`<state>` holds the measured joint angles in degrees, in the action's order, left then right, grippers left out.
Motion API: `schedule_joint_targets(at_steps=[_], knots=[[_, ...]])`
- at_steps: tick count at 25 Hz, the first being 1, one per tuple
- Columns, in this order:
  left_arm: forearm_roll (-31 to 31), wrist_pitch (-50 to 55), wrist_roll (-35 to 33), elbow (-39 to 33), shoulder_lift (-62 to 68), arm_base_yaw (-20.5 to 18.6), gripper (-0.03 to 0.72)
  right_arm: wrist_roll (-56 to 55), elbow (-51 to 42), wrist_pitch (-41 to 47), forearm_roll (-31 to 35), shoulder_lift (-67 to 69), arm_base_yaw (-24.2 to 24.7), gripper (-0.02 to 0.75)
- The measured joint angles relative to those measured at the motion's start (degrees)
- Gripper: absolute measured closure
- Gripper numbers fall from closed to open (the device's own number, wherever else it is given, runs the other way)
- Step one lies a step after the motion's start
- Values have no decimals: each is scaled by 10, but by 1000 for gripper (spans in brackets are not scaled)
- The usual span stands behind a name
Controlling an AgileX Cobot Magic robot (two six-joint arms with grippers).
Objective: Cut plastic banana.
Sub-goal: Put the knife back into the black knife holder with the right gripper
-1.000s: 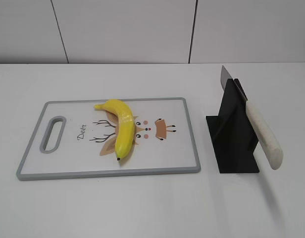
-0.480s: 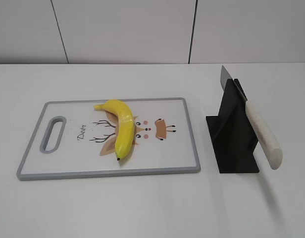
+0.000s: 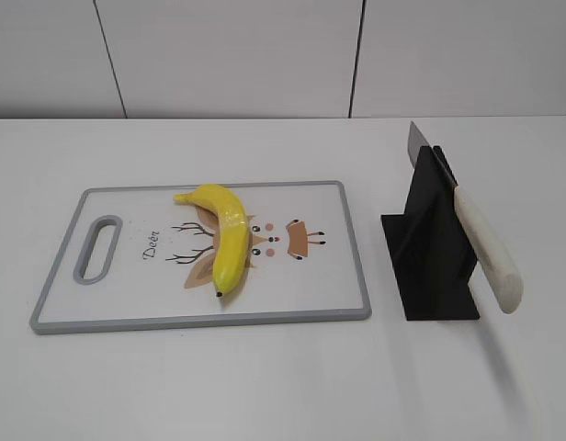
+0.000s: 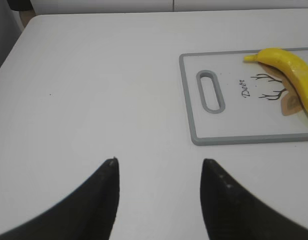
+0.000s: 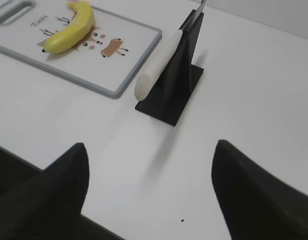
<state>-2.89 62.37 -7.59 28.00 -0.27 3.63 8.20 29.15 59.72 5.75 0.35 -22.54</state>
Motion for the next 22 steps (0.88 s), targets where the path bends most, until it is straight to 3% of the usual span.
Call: schedule_joint_targets(at_steps=[5,16,22], knots=[[0,-1,0,0,0,-1,201,0,0,0,4,-6,20,151],[0,-1,0,0,0,-1,209,0,0,0,5,-6,177,153],[0,-1,0,0,0,-1,236,0,0,0,5,-6,189,153]])
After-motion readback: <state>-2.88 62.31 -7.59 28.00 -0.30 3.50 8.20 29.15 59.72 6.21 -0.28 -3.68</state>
